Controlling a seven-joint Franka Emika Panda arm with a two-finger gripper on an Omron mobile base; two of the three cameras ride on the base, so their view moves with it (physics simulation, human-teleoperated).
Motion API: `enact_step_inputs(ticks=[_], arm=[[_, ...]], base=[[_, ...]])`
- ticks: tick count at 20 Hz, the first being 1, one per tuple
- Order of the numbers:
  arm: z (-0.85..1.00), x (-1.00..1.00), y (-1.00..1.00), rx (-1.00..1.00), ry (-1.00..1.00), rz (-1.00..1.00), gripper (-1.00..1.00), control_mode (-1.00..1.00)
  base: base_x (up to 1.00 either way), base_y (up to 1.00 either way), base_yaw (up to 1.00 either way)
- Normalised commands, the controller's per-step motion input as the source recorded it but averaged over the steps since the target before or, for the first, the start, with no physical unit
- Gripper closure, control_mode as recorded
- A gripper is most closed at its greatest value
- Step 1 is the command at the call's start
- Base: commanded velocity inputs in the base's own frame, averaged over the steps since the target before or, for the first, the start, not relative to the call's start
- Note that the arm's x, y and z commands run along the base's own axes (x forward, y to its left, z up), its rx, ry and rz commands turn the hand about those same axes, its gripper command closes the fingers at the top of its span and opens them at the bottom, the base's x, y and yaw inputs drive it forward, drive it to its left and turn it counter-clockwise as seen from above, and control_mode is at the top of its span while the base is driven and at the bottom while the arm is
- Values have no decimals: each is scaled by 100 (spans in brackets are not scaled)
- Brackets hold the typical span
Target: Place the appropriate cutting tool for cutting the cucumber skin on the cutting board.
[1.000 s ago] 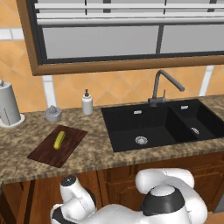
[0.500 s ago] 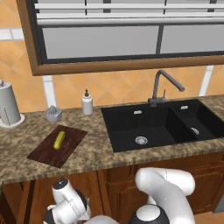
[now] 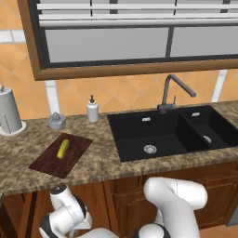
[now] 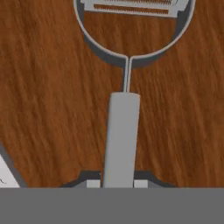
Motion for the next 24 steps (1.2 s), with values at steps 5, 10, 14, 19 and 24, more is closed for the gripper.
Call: enact_step_inputs(ticks=[5, 10, 14, 19, 24], arm=[[93, -100, 0, 2, 0, 0, 100, -100], [100, -92, -1, 0, 0, 1, 100, -100], [100, -58, -30, 0, -8, 0, 100, -100], [100, 2, -41, 0, -10, 0, 100, -100], [85, 71, -39, 2, -1, -8, 100, -100]], base=[[0, 0, 0], [0, 0, 0], [0, 0, 0], [0, 0, 0], [0, 0, 0]])
